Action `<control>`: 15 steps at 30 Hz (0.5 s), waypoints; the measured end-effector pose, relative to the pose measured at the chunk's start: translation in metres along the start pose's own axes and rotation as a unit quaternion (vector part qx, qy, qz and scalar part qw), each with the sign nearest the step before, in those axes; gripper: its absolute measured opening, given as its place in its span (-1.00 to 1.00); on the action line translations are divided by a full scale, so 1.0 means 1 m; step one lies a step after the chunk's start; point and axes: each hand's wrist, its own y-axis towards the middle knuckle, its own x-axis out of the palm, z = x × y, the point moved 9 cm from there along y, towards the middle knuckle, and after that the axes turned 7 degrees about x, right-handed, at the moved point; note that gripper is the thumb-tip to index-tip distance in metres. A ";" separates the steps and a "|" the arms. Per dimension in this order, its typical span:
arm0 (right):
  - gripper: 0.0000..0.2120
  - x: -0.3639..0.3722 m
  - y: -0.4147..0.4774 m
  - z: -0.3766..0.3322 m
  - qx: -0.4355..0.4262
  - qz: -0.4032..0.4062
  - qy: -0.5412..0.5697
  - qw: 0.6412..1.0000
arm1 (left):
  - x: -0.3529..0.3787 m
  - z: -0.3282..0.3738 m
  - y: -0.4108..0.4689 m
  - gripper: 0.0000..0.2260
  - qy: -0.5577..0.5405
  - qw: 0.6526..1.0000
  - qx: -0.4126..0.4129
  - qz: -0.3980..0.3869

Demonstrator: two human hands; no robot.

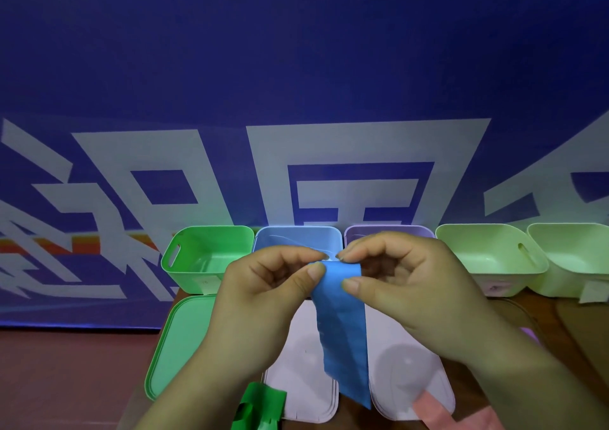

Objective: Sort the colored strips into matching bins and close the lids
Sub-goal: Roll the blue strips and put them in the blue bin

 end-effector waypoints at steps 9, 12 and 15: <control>-0.81 -0.006 0.001 -0.004 -0.011 0.047 -0.024 0.999 | 0.000 -0.004 0.000 -0.86 0.018 1.000 -0.009 0.007; -0.82 -0.006 0.003 -0.001 0.012 0.044 -0.012 0.999 | 0.000 -0.007 0.000 -0.87 0.024 1.000 -0.013 0.006; -0.81 -0.005 0.003 0.000 0.032 0.037 0.019 0.999 | 0.000 -0.007 0.000 -0.90 0.020 1.000 0.002 0.001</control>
